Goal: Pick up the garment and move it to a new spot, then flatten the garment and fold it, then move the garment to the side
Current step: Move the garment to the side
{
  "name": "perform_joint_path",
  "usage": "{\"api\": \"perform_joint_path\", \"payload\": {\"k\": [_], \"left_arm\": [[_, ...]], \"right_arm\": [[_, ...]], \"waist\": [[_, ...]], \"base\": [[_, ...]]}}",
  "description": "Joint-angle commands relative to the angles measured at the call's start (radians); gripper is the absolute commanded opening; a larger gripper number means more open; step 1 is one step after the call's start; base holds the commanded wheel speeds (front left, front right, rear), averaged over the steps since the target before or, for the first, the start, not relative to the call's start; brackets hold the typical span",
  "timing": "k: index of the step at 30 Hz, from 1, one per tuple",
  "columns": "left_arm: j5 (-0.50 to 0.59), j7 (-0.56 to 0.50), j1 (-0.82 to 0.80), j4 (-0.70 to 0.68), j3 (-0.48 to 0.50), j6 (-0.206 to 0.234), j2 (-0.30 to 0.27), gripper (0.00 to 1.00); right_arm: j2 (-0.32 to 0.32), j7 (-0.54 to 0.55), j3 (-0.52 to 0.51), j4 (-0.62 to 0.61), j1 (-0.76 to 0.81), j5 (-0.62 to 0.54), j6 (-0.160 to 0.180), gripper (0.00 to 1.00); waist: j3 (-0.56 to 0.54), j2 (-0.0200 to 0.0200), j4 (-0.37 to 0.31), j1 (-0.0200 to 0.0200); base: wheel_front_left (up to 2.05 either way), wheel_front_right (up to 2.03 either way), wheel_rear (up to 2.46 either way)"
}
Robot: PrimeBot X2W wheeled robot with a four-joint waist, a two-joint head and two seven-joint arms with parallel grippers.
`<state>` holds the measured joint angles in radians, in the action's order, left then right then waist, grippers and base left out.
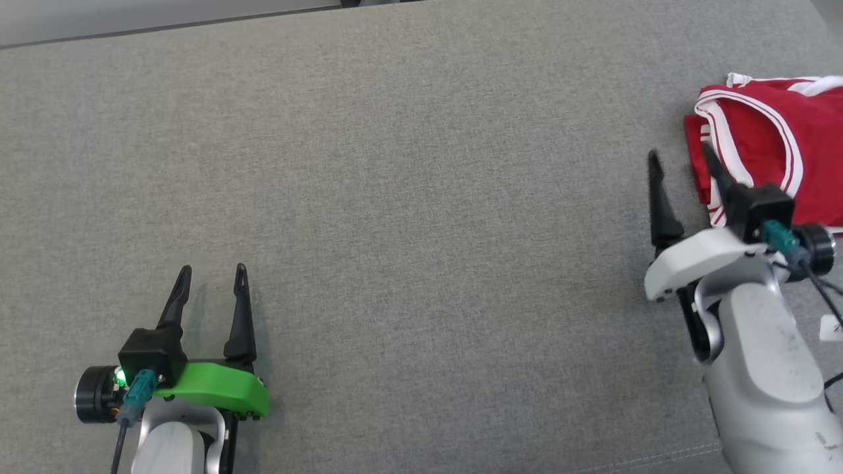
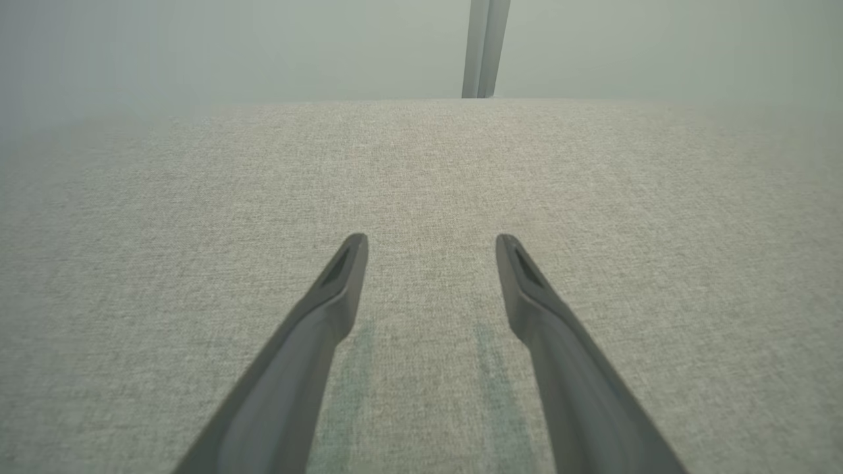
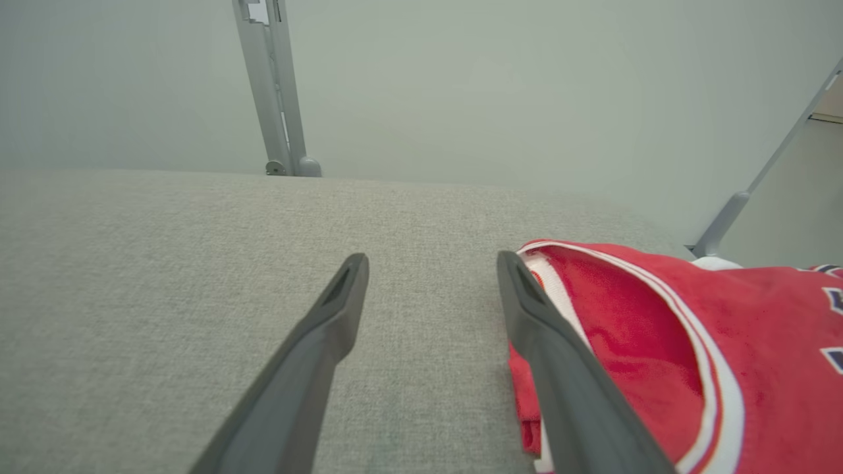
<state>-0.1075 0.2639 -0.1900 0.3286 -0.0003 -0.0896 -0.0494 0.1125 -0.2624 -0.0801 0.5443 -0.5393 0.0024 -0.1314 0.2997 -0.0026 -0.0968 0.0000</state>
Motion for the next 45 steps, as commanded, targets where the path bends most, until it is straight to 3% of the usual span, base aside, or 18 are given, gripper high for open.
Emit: {"api": "perform_joint_path", "payload": {"k": [1, 11, 26, 45], "left_arm": [[-0.004, 0.000, 0.016, 0.003, 0.000, 0.002, -0.004, 1.00], [-0.043, 0.000, 0.064, 0.015, 0.002, 0.029, -0.004, 1.00], [-0.055, 0.000, 0.144, 0.025, 0.058, 0.031, -0.003, 1.00], [-0.045, 0.000, 0.174, 0.032, 0.049, 0.018, -0.004, 1.00]], "right_arm": [[-0.004, -0.002, 0.019, -0.006, 0.039, 0.011, 0.002, 1.00], [-0.054, -0.003, 0.107, -0.068, 0.222, 0.155, 0.002, 1.00], [-0.060, -0.003, 0.146, -0.103, 0.321, 0.159, 0.002, 1.00], [-0.060, -0.003, 0.154, -0.102, 0.373, 0.128, 0.002, 1.00]], "waist": [[-0.025, 0.0026, 0.025, 0.0000], [-0.099, 0.0026, 0.086, 0.0000], [-0.235, 0.0026, 0.081, 0.0000], [-0.255, 0.0026, 0.074, 0.0000]], "base": [[0.00, 0.00, 0.00], [0.00, 0.00, 0.00], [0.00, 0.00, 0.00], [0.00, 0.00, 0.00]]}}
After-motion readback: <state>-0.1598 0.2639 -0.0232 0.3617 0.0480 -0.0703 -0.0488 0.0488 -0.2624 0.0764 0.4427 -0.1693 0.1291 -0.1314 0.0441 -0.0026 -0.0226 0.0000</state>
